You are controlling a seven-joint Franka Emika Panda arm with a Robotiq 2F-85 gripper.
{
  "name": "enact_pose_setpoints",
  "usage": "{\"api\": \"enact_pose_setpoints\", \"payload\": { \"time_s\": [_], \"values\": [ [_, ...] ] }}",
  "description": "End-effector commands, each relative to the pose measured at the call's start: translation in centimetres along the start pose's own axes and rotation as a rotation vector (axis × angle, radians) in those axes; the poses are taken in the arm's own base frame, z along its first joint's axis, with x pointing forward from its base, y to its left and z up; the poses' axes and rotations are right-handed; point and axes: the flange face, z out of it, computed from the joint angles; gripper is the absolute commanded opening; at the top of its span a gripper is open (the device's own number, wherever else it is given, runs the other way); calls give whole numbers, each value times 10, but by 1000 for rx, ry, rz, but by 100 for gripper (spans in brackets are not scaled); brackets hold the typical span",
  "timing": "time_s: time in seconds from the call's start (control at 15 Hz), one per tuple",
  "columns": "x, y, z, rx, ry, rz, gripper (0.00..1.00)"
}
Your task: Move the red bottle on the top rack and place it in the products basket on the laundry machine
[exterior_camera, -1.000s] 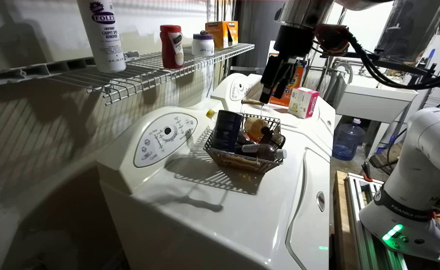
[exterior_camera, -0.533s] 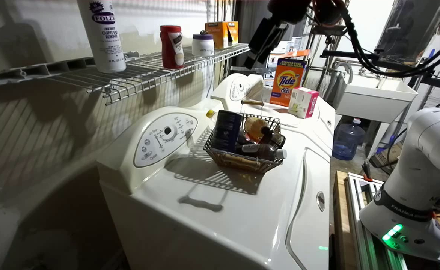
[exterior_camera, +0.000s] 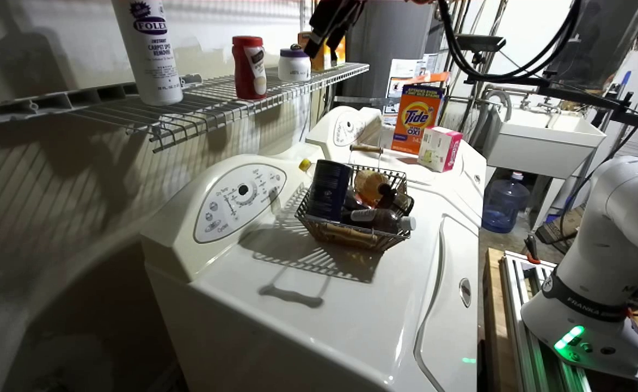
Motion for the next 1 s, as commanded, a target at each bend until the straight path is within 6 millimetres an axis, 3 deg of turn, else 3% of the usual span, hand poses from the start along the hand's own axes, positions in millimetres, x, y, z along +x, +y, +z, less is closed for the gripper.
{"api": "enact_pose_setpoints", "payload": {
  "time_s": [0.0, 0.33, 0.4, 0.47, 0.93],
  "values": [
    [48, -2, 19, -19, 28, -42, 100],
    [89, 3, 38, -96, 85, -49, 100],
    [92, 0, 37, -110, 85, -49, 100],
    [75, 4, 36, -78, 64, -56, 100],
    [89, 8, 43, -73, 72, -26, 100]
  ]
}}
